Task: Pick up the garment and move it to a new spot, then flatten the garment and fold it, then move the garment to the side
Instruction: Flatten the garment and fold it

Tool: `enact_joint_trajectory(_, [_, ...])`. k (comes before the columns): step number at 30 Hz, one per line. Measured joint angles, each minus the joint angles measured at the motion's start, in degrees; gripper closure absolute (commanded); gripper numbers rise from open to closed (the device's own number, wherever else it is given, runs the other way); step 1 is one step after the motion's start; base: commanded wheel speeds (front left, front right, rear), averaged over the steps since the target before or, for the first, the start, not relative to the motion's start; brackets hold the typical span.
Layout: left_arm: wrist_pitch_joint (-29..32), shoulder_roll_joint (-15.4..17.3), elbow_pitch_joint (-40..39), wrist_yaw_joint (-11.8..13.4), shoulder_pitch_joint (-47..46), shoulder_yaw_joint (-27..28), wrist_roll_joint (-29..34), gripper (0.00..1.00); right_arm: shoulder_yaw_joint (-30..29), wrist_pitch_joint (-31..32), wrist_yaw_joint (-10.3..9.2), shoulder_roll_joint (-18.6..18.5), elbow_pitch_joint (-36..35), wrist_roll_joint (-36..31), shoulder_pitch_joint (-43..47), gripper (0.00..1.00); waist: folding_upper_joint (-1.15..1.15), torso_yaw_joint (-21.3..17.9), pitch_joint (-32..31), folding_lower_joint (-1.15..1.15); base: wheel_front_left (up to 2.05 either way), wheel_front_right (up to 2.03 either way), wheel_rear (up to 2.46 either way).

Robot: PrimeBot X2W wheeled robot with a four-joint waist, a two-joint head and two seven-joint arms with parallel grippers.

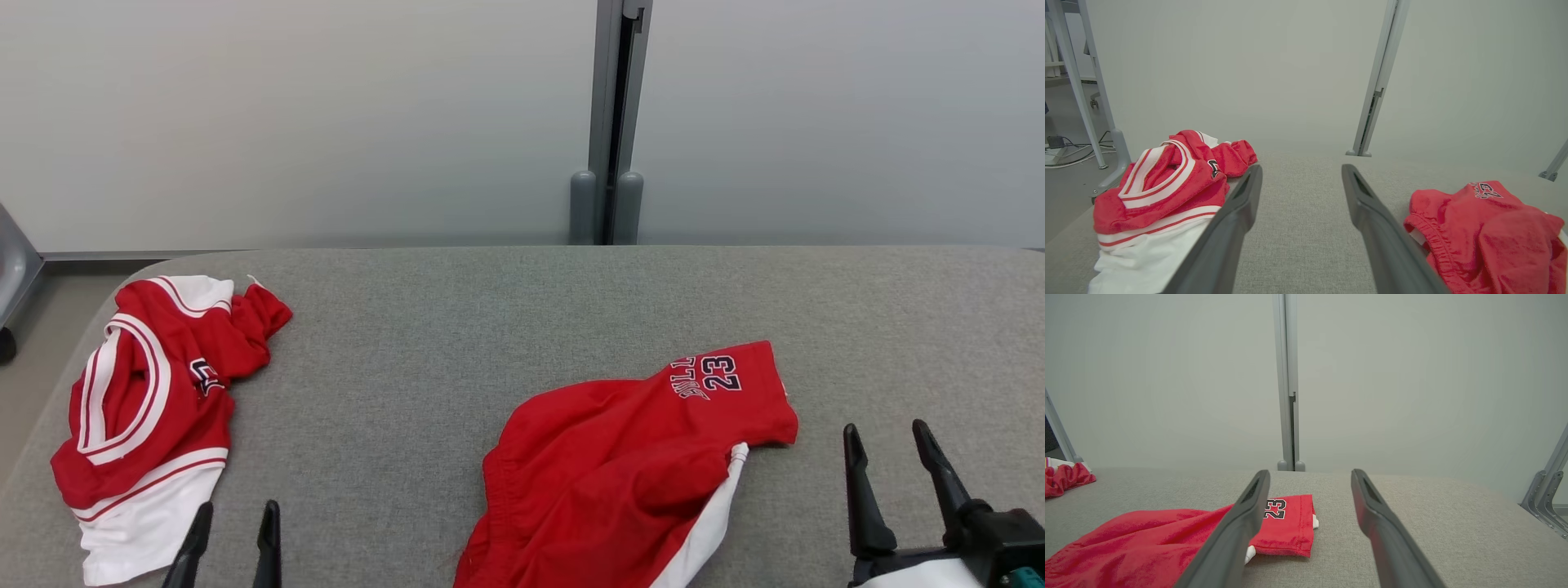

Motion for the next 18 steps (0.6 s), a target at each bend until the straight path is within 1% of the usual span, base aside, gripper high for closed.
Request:
enact_joint_trajectory(2, [-0.01,0.53,0.51,0.00,0.08,-1.08,-0.05,0.00,1.41,0.00,0.00,-0.34,-0.03,0.13,-0.36,0.00,0.00,-0.05,-0.01,0.00,0.00,0.00,0.00])
enact_joint_trajectory(3, [0.00,1.75,2.04,0.00,0.42,-3.41,-1.46,0.00,4.60,0.00,0.00,-1.74,1.90,1.45,-0.37,0.00,0.00,-0.09,0.00,0.00,0.00,0.00,0.00])
enact_joint_trajectory(5, [0.76,3.65,4.61,0.00,1.00,-5.93,-2.53,0.00,8.71,0.29,0.00,-3.65,5.55,4.61,-0.75,0.00,0.00,-0.16,0.09,0.00,0.00,0.00,0.00])
enact_joint_trajectory(6, [2.58,4.90,5.39,0.00,1.21,-7.71,-3.75,0.00,11.36,1.00,0.00,-4.91,6.60,5.68,-1.09,0.00,0.00,-0.17,0.14,0.00,0.00,0.00,0.00])
enact_joint_trajectory(9, [9.29,7.92,5.31,0.00,1.24,-12.84,-8.01,0.00,15.73,5.16,0.01,-7.68,7.94,10.33,-3.88,0.00,0.00,-0.21,0.76,0.00,0.00,0.00,0.00])
enact_joint_trajectory(12, [14.32,10.65,3.33,0.00,1.22,-16.02,-11.03,0.00,17.77,9.33,0.01,-9.07,8.64,14.26,-5.69,0.00,0.00,-0.12,1.66,0.00,0.00,0.00,0.00])
enact_joint_trajectory(15, [17.80,11.66,2.09,0.00,1.19,-18.17,-13.79,0.00,19.91,12.83,0.01,-9.91,9.21,16.37,-7.89,0.00,0.00,-0.02,2.99,0.00,0.00,0.00,0.00])
enact_joint_trajectory(18, [20.48,12.49,1.18,0.00,1.03,-20.64,-16.25,0.00,21.60,15.00,0.00,-10.24,9.55,18.33,-9.46,0.00,0.00,0.05,4.43,0.00,0.00,0.00,0.00])
